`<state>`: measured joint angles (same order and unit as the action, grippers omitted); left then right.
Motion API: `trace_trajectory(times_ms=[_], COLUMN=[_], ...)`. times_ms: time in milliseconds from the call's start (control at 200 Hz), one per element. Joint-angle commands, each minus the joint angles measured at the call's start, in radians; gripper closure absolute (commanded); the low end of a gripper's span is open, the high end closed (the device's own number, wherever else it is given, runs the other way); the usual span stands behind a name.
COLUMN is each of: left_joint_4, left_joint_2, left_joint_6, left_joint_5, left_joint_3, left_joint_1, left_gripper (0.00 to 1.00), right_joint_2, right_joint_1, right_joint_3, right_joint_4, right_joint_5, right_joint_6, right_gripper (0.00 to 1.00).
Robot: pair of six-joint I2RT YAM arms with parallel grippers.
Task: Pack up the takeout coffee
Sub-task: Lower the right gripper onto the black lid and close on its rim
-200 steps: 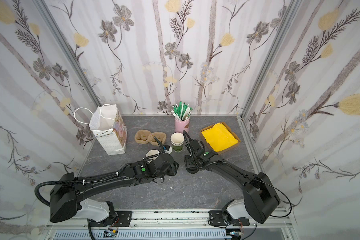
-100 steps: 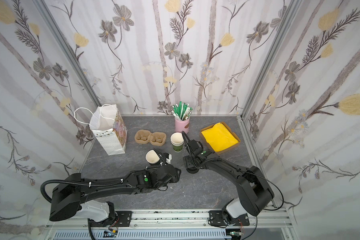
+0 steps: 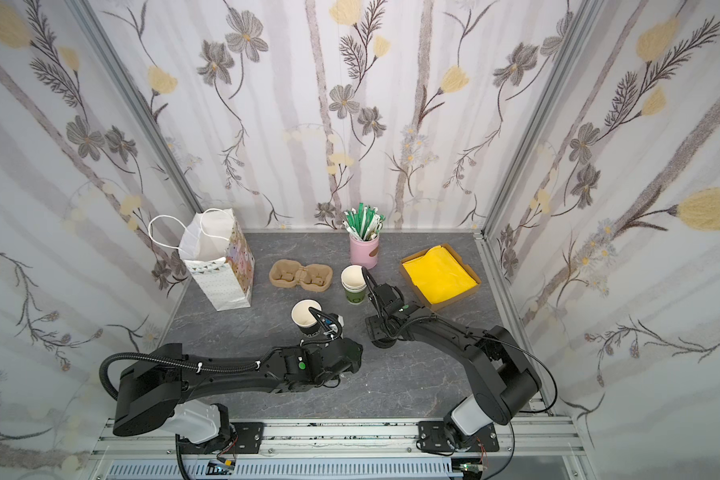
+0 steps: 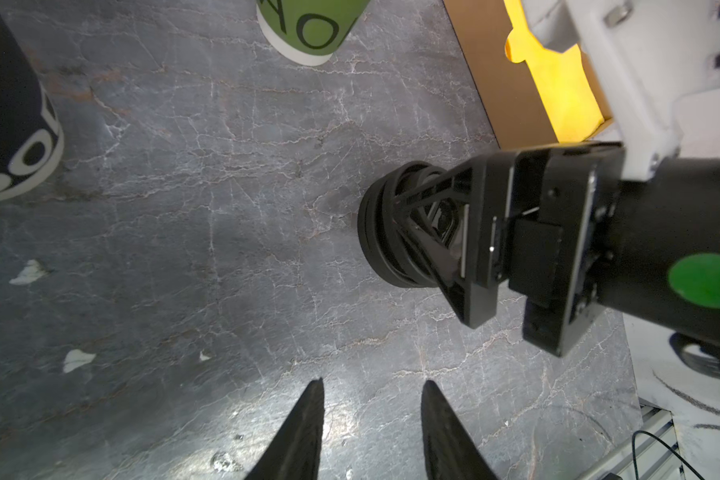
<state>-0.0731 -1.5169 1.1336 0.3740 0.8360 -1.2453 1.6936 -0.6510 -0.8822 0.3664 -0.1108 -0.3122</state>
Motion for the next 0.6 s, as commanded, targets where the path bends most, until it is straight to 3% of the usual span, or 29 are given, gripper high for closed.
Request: trace_trajectory(times_ms=[0,595], left_joint_4=[0.025,0.111], left_joint_2=[0.001,-0.049], left_joint_6=[0.027,0.004], left_joint_5=[0.044,0.044], left_joint_3=[-0.011,-0.03], left_joint_1=[0.0,-0.001], left_gripper=[0.59,0.61], right_joint_2=[0.006,-0.09], right_joint_1=[-0.005,-0.019], right_joint_3=[0.015,-0.015], right_joint_4=[-0.022,0.029], right_joint_5=[0.005,0.001], right_joint_6=[-0.002,-0.003], right_gripper=[0.23,0.2])
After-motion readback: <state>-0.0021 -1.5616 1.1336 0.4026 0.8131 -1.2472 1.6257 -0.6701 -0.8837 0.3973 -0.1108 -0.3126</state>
